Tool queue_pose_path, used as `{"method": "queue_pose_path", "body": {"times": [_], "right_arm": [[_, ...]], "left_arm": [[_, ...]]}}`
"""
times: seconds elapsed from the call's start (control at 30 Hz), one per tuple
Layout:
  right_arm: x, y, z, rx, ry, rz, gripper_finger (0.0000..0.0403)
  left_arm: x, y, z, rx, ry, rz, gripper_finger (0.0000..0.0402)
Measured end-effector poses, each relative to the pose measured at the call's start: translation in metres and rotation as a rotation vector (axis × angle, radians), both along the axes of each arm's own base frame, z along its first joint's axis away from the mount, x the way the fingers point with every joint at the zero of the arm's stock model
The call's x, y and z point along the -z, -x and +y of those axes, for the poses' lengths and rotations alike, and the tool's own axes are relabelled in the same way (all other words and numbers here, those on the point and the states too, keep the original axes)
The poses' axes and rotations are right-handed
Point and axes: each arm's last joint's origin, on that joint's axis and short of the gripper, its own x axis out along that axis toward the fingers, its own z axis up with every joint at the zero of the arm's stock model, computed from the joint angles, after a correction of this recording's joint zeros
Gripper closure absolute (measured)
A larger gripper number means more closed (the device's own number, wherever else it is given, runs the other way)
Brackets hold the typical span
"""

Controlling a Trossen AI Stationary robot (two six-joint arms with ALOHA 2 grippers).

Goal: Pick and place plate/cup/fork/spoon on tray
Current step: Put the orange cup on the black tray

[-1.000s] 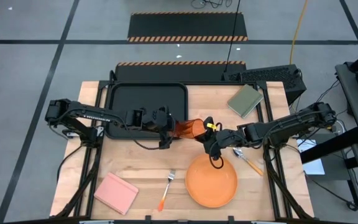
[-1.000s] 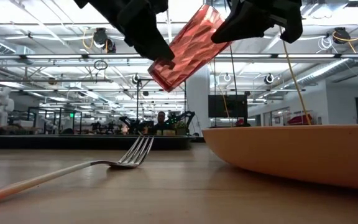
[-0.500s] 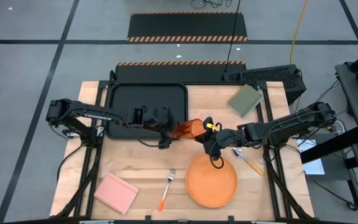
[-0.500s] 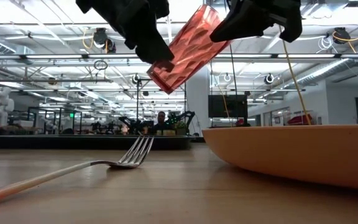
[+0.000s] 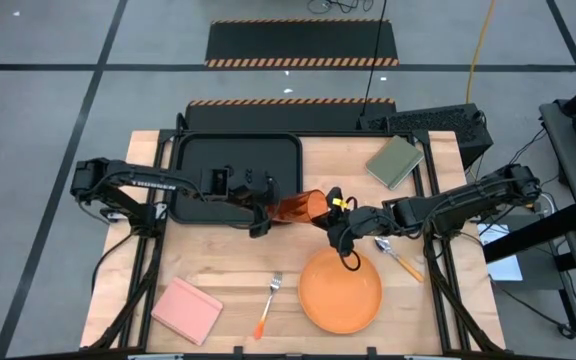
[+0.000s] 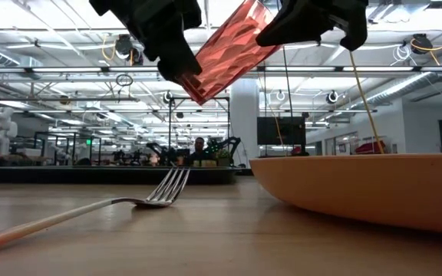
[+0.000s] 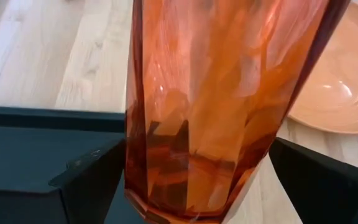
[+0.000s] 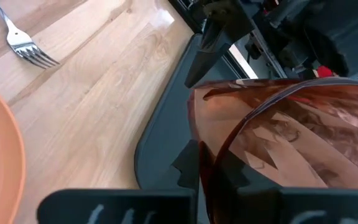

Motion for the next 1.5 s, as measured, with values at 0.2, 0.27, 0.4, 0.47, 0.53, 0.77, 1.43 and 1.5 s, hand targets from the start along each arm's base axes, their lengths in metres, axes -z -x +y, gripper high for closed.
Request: {"method": "queue_pose_path", "body": {"times": [0.2,0.27,0.4,0.47,0.53,0.77,1.43,1.5], "right_arm": [[-0.001,0.0,0.0,0.001,0.002,-0.01,0.0399],[-0.001,0.0,0.0,-0.002,0.0,-0.01,0.0399],[-0.001,-0.001,0.0,-0.003,-0.004,-0.012,0.0399],[-0.001,-0.001,0.0,0.0,-0.004,-0.012,0.0399],[-0.001,-0.001,0.0,0.0,-0.006,-0.013,0.0399],[-0.002,-0.001,0.0,-0.001,-0.007,-0.016,0.0399],[-0.003,-0.001,-0.001,0.104,-0.099,-0.061,0.0289],[-0.005,-0.002,-0.001,0.118,-0.096,-0.086,0.0271]], "left_arm": [[0.006,-0.005,0.002,0.032,-0.03,-0.001,0.0004],[0.011,-0.007,0.001,0.083,-0.04,0.015,0.0004],[0.014,-0.014,0.0,0.145,-0.063,-0.021,0.0004],[0.014,-0.016,0.0,0.164,-0.081,-0.036,0.0005],[0.014,-0.016,0.0,0.171,-0.088,-0.045,0.0005],[0.013,-0.017,0.0,0.172,-0.088,-0.06,0.0055],[-0.015,-0.001,0.004,0.193,-0.137,-0.137,0.0094],[-0.02,0.002,0.005,0.191,-0.144,-0.146,0.0098]]}}
